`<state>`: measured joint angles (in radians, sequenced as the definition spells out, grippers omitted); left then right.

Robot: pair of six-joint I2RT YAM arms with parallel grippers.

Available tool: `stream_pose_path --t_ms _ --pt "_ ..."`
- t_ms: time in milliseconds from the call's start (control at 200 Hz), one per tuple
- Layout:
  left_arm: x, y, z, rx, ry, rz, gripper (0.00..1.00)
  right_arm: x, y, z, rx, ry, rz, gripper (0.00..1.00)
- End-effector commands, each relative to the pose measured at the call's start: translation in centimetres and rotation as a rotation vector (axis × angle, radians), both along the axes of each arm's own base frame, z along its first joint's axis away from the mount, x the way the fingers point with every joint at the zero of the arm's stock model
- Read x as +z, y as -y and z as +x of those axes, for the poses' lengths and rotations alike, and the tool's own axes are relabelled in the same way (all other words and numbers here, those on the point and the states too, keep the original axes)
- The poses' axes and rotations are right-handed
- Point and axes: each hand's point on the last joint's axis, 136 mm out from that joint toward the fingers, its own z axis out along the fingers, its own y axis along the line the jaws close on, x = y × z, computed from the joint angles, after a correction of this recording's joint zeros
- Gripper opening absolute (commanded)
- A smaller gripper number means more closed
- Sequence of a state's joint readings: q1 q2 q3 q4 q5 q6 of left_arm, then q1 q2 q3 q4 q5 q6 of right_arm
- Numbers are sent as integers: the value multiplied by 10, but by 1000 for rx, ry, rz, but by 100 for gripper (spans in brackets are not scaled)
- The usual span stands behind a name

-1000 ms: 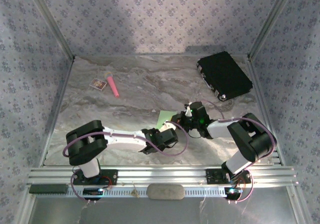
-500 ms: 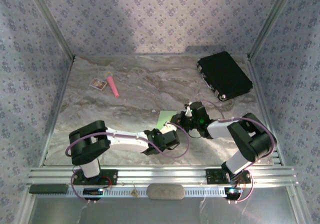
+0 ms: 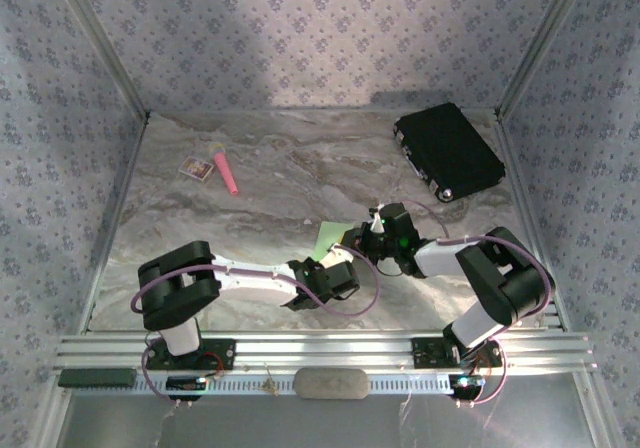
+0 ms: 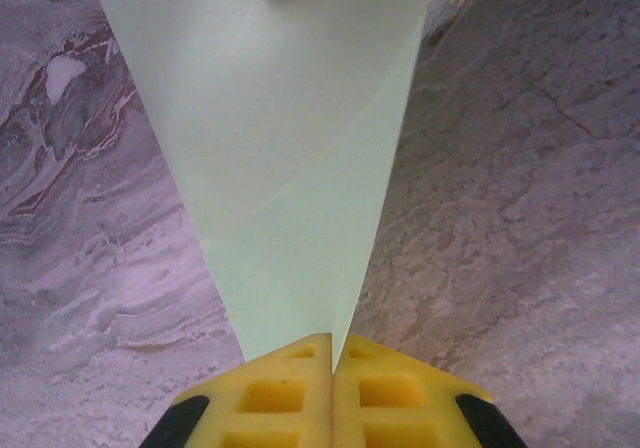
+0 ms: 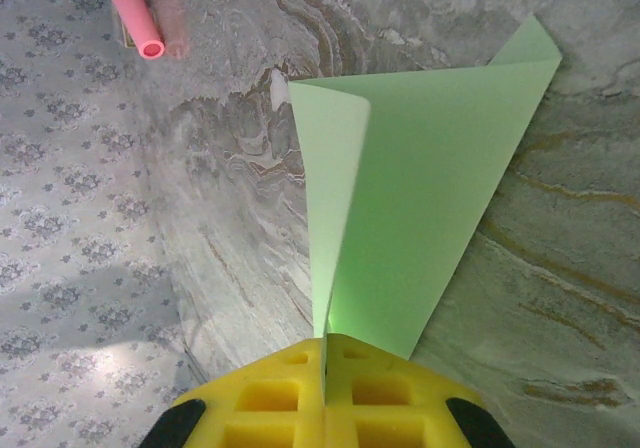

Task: Fold a paper plane with a square sheet of paper (pick it up from the middle)
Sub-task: Fold the wing for the fifth time at the center of the table.

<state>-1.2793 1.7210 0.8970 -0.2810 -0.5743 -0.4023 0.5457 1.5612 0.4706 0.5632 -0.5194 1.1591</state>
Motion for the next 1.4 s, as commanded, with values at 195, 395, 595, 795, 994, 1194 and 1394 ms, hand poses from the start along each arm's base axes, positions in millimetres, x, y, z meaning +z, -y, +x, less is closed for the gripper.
stream_pose_path --t_ms 195,395,595,795,994,1194,1394 --pt "12 12 -4 -20 -42 -100 0 11 14 4 -22 37 -51 15" --pt "15 16 -5 -36 -200 -301 0 31 42 7 -84 76 -73 30" --pt "21 22 -4 -57 -326 -480 0 42 59 2 -128 108 -85 32" --pt "17 22 -1 -48 -391 -538 0 43 65 -2 -148 118 -82 33" --pt "13 22 2 -37 -453 -609 0 39 65 -4 -146 111 -79 32" --pt "8 27 1 -49 -530 -668 0 37 64 -6 -144 111 -75 32" --pt "1 29 3 -34 -595 -722 0 35 62 -6 -137 110 -75 31"
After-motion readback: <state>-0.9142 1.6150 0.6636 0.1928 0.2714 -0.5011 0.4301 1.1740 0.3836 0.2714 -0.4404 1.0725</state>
